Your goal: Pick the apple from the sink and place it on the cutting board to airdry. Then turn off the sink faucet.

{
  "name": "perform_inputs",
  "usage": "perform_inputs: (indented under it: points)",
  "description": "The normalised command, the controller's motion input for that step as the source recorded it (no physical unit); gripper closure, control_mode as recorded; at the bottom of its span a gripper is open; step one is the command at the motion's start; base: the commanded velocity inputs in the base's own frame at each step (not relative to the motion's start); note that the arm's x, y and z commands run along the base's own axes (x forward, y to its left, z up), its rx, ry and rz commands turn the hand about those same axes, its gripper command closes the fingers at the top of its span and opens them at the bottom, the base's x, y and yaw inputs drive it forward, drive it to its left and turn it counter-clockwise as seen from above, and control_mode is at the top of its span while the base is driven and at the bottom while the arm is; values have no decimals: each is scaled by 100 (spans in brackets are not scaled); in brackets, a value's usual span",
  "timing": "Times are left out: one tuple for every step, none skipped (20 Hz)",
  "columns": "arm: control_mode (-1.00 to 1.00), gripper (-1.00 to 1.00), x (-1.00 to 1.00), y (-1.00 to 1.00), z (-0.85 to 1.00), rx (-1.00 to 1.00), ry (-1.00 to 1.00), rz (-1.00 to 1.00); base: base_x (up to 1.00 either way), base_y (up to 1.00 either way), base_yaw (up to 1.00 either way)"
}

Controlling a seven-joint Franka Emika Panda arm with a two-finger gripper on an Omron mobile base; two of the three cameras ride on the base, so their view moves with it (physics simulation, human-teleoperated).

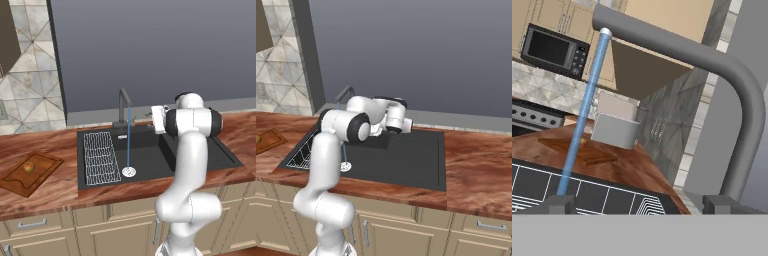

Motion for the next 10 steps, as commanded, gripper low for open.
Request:
perform_inputs:
  points:
    - [-100, -100, 12, 2, 0, 0, 0, 0, 0, 0, 0]
    - [-100, -100, 12, 2, 0, 0, 0, 0, 0, 0, 0]
    - [-100, -100, 11, 4, 0, 0, 0, 0, 0, 0, 0]
    - [-100, -100, 12, 5, 0, 0, 0, 0, 0, 0, 0]
    - [-100, -100, 12, 7, -1, 0, 0, 0, 0, 0, 0]
    - [-100, -100, 11, 8, -1, 0, 0, 0, 0, 0, 0]
    - [-100, -100, 12, 8, -2, 0, 0, 0, 0, 0, 0]
    - [-100, -100, 13, 9, -3, 0, 1, 0, 0, 0, 0]
    - [-100, -100, 13, 10, -3, 0, 1, 0, 0, 0, 0]
    - [-100, -100, 14, 9, -2, 0, 2, 0, 0, 0, 0]
